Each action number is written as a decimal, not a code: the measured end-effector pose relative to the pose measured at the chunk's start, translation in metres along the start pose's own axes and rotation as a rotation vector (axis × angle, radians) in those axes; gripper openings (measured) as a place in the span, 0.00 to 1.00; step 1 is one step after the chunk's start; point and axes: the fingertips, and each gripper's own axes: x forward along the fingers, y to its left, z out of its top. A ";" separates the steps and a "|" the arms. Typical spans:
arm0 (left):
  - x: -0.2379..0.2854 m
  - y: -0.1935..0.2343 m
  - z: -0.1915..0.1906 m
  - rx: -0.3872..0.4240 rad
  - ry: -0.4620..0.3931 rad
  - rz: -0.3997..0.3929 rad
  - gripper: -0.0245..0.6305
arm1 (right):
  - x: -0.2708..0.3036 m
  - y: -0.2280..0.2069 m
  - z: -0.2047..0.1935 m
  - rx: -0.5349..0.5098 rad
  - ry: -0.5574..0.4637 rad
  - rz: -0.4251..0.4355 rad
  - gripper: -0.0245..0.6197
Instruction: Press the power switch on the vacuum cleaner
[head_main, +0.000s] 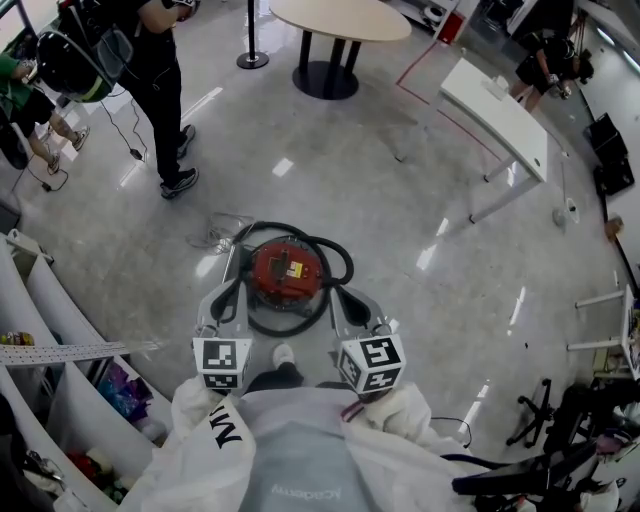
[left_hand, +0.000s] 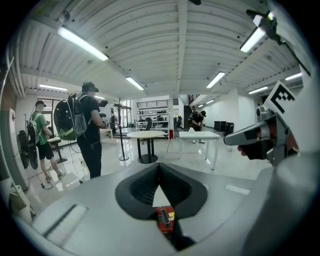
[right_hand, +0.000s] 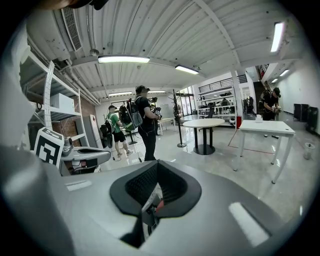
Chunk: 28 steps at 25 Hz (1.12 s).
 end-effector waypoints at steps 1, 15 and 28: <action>0.001 0.002 0.000 -0.001 0.001 -0.002 0.04 | 0.002 0.001 0.000 0.000 0.001 -0.001 0.04; 0.022 -0.002 -0.001 -0.011 0.014 -0.044 0.04 | 0.008 -0.010 0.007 -0.003 0.015 -0.032 0.04; 0.056 -0.022 -0.008 -0.003 0.081 -0.035 0.04 | 0.033 -0.053 0.002 0.012 0.056 0.004 0.04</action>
